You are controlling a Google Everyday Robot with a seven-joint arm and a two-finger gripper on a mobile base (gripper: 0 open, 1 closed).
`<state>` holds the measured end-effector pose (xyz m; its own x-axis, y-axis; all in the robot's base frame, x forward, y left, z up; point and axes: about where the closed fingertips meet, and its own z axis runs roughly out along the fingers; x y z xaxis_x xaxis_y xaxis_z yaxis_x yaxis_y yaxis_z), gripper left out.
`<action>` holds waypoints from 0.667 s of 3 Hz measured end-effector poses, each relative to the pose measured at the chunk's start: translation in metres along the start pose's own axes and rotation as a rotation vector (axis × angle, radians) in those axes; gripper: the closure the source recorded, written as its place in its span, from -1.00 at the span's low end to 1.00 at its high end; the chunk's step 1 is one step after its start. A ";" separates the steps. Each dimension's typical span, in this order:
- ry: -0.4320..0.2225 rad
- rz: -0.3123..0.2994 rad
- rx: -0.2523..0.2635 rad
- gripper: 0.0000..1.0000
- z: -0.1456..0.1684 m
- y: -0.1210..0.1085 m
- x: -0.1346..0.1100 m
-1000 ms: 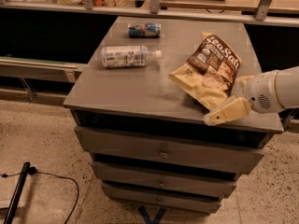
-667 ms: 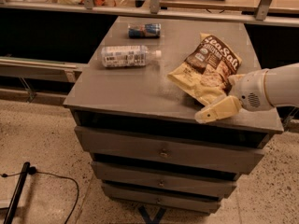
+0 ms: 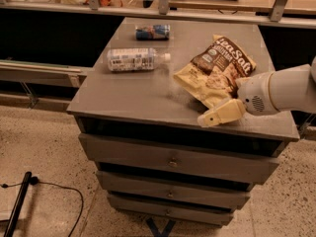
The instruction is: Pick brown chip bag
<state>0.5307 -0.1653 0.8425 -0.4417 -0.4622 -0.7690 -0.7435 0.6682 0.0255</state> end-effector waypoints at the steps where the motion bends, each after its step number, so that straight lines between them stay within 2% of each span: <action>1: 0.050 0.031 0.043 -0.52 0.000 -0.006 0.001; 2: 0.086 0.052 0.081 -0.77 -0.002 -0.013 0.002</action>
Offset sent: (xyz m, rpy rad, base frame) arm 0.0118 -0.0228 -0.0025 -0.1110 0.0727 -0.1497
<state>0.5384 -0.1760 0.8415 -0.5222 -0.4717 -0.7105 -0.6770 0.7360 0.0089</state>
